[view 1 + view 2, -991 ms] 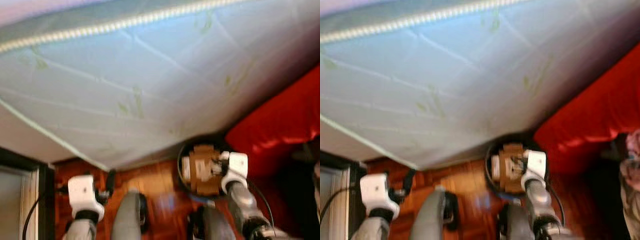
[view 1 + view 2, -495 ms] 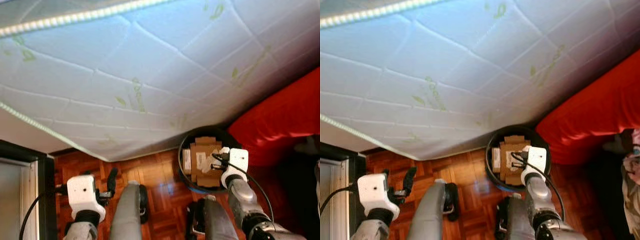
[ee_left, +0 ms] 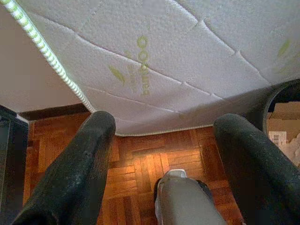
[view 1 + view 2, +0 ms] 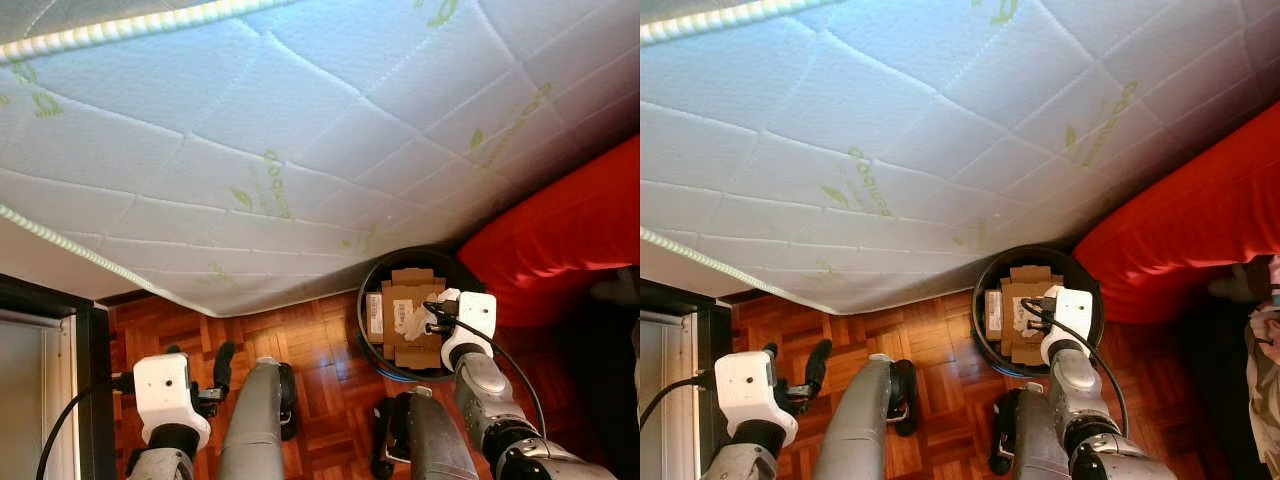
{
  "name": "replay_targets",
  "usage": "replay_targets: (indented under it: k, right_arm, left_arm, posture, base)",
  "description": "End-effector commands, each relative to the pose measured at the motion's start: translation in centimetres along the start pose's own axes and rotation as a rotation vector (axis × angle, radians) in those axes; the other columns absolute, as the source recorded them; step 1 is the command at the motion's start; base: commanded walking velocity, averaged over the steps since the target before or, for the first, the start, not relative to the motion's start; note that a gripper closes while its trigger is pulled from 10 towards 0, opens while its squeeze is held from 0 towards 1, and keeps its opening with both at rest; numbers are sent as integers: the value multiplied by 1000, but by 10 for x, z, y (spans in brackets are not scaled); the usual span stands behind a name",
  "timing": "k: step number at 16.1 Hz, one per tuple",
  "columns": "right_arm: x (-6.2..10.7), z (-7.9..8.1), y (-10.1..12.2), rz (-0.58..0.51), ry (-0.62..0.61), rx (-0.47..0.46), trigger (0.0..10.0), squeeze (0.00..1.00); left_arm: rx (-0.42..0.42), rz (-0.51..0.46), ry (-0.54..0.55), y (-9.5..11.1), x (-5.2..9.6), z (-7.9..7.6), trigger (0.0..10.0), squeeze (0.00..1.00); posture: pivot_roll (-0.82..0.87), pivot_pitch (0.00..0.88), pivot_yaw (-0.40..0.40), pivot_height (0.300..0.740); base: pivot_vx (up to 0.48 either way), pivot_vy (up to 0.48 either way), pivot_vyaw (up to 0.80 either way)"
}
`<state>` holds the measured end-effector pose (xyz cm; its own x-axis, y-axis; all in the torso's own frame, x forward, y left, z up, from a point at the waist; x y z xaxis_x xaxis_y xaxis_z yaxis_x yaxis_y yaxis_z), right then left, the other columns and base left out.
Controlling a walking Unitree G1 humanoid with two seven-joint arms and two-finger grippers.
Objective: Clean up the room
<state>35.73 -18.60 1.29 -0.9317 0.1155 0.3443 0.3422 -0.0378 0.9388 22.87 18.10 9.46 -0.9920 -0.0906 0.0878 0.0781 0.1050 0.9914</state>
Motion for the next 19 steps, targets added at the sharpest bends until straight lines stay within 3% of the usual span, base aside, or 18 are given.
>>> replay_targets:
  k: [1, 6, 19]
  right_arm:
    - [9, -3, -28, 86, -11, -7, 10000, 1000]
    - [12, -8, -37, 119, -24, -9, 10000, 1000]
    - [18, 3, -59, 231, 47, -7, 10000, 1000]
  left_arm:
    - [-3, 41, 14, -7, 5, 3, 10000, 0]
    - [-7, 50, 4, -8, 5, 1, 10000, 0]
    - [-30, 54, -11, -6, 5, 1, 10000, 0]
  posture:
    - [265, 516, 36, 662]
    - [267, 520, 43, 662]
    - [276, 524, 56, 662]
  base:
    - [0, 0, 0]
    - [0, 0, 0]
    - [0, 0, 0]
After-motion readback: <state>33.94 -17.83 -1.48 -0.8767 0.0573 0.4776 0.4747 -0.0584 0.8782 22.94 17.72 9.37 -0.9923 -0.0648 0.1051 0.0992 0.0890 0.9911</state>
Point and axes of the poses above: a point about 5 cm out from each wrist's last joint towards the gripper, its own x axis pointing back from the gripper into the wrist, its own y axis along the axis of the wrist's last joint, z = x × y, the point moved 4 cm from there along -x, pointing out of the wrist towards the gripper, and after that the axes turned 3 degrees about x, right-handed, at the moved point
